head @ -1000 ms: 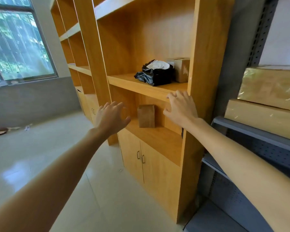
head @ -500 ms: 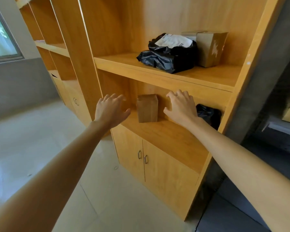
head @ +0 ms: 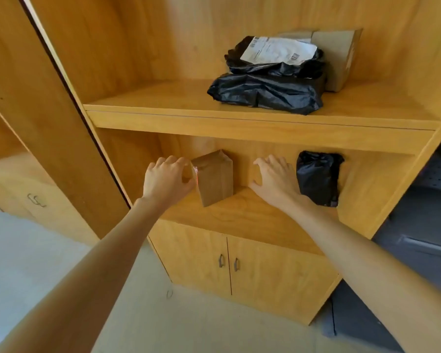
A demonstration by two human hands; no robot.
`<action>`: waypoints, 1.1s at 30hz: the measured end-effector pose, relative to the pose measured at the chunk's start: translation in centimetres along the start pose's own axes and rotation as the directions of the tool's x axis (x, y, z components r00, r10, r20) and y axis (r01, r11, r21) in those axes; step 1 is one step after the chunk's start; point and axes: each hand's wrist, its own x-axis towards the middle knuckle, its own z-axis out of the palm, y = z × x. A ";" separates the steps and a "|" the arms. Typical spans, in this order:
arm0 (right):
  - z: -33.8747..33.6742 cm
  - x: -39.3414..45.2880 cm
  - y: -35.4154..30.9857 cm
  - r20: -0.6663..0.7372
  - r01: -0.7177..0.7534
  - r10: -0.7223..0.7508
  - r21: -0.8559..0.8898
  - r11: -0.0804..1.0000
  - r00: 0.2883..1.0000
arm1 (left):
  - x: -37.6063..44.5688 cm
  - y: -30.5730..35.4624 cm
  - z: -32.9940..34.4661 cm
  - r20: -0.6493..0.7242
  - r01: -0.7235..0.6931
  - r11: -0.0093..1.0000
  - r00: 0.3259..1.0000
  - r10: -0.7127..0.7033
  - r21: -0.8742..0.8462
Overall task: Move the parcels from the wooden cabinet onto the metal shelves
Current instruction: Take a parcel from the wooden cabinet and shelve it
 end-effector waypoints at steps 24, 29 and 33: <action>14.9 16.3 -5.8 0.110 -0.183 0.191 -0.080 0.980 0.975 | 17.6 -11.9 16.1 0.126 -0.108 0.991 0.985 0.118 -0.083; 20.0 17.7 -5.7 0.034 -0.221 0.226 -0.110 0.969 0.974 | 18.8 -13.0 21.4 0.065 -0.175 0.980 0.981 0.181 -0.094; 24.2 18.2 -5.5 -0.012 -0.246 0.247 -0.129 0.961 0.969 | 19.5 -13.8 25.3 -0.001 -0.194 0.970 0.981 0.196 -0.145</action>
